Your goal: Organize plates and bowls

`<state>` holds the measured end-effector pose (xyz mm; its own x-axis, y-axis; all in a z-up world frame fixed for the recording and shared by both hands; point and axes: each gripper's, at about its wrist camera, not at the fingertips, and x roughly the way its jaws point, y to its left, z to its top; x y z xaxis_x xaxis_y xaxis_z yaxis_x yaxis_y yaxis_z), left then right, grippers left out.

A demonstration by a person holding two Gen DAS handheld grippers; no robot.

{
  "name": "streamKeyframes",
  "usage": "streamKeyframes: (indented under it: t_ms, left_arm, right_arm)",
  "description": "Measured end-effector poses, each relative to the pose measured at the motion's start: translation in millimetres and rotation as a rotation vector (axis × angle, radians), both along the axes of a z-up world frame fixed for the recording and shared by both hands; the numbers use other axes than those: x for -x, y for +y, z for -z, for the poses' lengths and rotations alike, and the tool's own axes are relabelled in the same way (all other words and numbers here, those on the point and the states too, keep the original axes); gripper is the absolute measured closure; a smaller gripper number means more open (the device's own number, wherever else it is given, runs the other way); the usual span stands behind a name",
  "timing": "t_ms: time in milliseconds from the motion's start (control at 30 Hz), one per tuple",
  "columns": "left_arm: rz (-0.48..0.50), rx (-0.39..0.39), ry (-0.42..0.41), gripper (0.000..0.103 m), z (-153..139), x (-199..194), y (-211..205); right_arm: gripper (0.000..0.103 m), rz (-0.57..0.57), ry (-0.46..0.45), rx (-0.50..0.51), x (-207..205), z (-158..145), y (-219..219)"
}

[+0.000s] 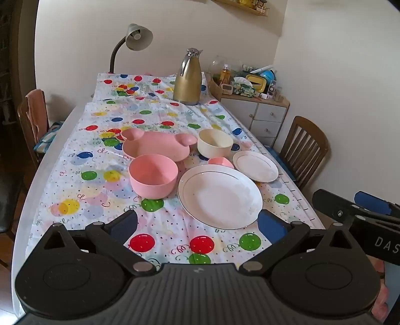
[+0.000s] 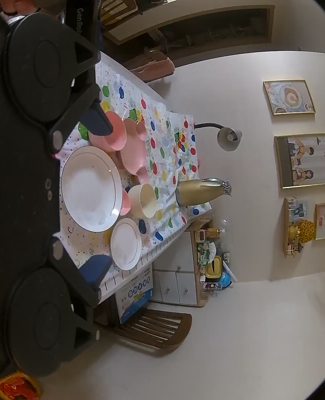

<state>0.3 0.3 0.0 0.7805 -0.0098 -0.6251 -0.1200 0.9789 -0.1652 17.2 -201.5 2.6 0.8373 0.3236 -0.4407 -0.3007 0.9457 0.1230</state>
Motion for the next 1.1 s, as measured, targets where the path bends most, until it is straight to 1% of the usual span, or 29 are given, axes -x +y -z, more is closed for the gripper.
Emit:
streamKeyframes:
  t_ms: [167, 233, 300, 500, 567, 1100]
  left_arm:
    - [0.002, -0.006, -0.009, 0.000, -2, 1, -3]
    - [0.006, -0.006, -0.013, 0.000, -3, 2, -5]
    - [0.012, 0.006, -0.004, 0.000, 5, 3, -6]
    - [0.006, 0.016, -0.011, 0.000, 4, 7, -12]
    - [0.015, 0.035, -0.012, 0.000, 1, 5, 7]
    - [0.011, 0.026, -0.022, 0.000, -4, 12, 14]
  right_arm:
    - [0.001, 0.008, 0.004, 0.003, 3, 4, 1]
    - [0.001, 0.010, 0.004, 0.003, 4, -3, 1]
    - [0.001, 0.014, 0.005, 0.000, 2, -3, 0]
    - [0.001, 0.028, -0.007, -0.011, 7, -5, 5]
    - [0.001, 0.027, -0.011, -0.012, 8, -4, 4]
    - [0.001, 0.028, -0.023, -0.020, 15, -11, 10]
